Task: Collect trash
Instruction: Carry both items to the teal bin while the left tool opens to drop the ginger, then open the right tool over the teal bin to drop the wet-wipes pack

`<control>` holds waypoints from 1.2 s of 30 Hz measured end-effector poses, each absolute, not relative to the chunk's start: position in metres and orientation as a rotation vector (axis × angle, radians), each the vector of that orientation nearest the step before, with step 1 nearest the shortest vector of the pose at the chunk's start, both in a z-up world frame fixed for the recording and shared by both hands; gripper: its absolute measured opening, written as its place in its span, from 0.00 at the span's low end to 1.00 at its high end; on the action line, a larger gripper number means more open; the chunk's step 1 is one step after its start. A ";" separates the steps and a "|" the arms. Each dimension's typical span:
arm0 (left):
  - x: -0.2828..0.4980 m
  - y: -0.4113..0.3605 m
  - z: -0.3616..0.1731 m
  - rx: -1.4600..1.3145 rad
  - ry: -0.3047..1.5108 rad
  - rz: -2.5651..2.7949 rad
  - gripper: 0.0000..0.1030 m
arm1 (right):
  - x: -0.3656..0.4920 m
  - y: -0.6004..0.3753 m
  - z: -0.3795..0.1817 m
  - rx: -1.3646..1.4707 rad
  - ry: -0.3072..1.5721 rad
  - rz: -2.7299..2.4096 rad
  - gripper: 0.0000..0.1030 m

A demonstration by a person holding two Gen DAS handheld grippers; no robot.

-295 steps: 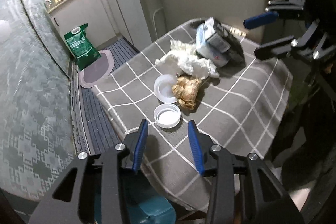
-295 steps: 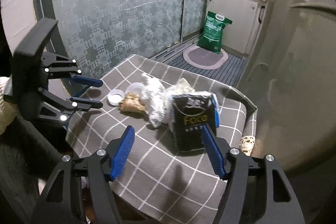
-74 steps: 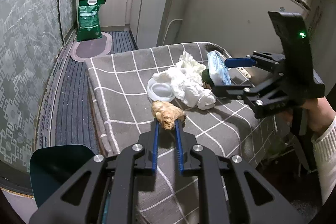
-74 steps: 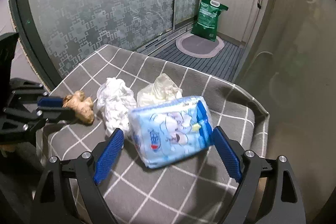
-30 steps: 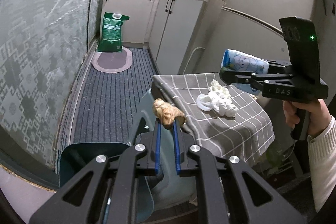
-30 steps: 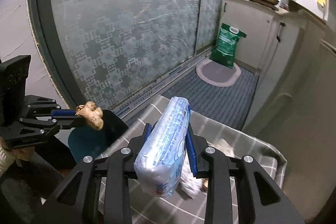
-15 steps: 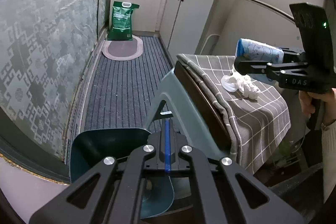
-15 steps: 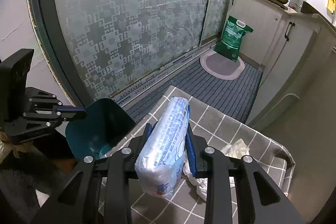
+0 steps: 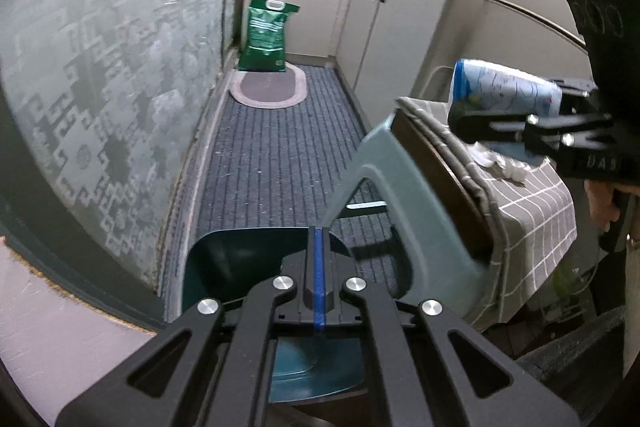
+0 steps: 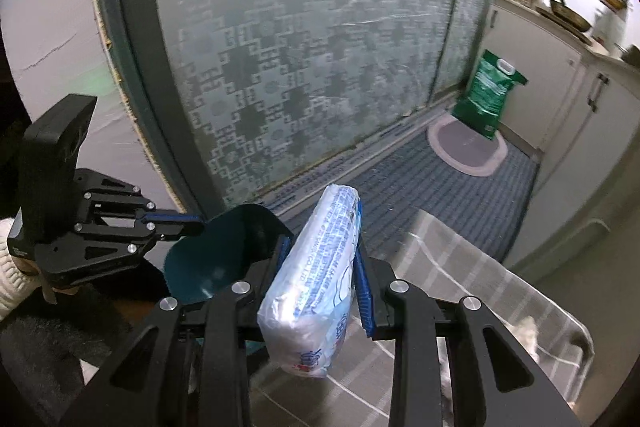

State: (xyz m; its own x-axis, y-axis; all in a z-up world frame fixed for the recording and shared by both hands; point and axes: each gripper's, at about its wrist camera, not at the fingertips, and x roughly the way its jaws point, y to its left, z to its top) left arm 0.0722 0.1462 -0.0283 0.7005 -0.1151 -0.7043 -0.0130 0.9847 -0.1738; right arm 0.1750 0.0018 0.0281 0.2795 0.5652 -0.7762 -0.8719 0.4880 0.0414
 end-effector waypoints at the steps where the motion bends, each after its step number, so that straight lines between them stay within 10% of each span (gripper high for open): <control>1: 0.070 0.150 -0.027 -0.176 0.791 -0.051 0.00 | 0.173 0.009 0.026 -0.443 0.829 1.015 0.30; 27: 0.015 0.209 -0.003 -0.250 0.754 0.062 0.09 | 0.128 0.129 -0.087 -0.772 1.069 1.052 0.30; 31: 0.012 0.211 -0.002 -0.250 0.752 0.066 0.12 | 0.130 0.130 -0.094 -0.790 1.080 1.015 0.49; 36: 0.011 0.213 -0.003 -0.253 0.755 0.072 0.14 | 0.126 0.135 -0.094 -0.798 1.080 1.033 0.51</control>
State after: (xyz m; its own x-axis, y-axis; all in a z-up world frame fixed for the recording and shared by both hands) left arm 0.0109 0.2131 -0.0032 0.7274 -0.0259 -0.6857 -0.1553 0.9671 -0.2013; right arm 0.1256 0.1350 -0.0939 0.1263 0.2681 -0.9551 -0.9423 0.3334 -0.0310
